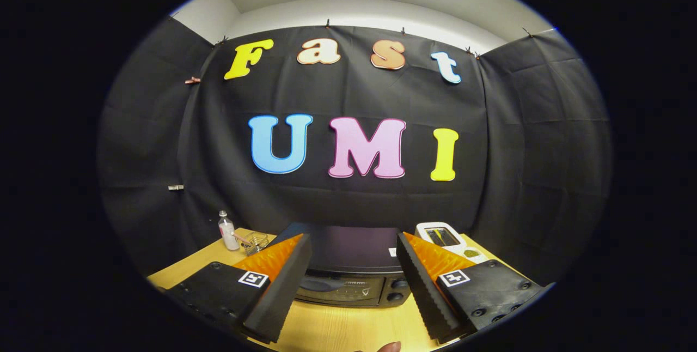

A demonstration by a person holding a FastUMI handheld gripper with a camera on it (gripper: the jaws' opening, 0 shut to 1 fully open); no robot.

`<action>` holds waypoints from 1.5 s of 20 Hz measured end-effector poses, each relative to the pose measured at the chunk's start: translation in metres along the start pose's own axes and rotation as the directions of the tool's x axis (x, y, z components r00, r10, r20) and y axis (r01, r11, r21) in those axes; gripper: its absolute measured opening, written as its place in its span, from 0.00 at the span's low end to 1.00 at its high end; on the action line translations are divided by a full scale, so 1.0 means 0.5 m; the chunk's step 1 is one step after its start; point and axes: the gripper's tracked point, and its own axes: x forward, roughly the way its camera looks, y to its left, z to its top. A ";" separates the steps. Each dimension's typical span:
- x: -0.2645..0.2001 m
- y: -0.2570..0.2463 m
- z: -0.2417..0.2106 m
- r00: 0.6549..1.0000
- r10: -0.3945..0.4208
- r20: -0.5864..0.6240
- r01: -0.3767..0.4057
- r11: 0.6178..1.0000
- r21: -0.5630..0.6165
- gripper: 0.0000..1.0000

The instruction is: Open the toaster oven, put the food inside, and close the toaster oven door.

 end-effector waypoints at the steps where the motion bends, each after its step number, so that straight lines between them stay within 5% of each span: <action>1: 0.013 0.012 -0.021 1.000 0.004 -0.015 -0.004 1.000 -0.003 0.97; 9: 0.111 0.083 -0.173 0.987 0.006 -0.161 -0.009 1.000 -0.014 0.97; 15: 0.168 0.110 -0.279 0.942 0.007 -0.336 0.000 1.000 0.018 0.98; 23: 0.208 0.104 -0.297 0.935 -0.047 -0.353 0.051 0.999 0.000 0.98; 30: 0.136 0.109 -0.325 0.922 -0.048 -0.384 0.062 0.998 0.024 0.99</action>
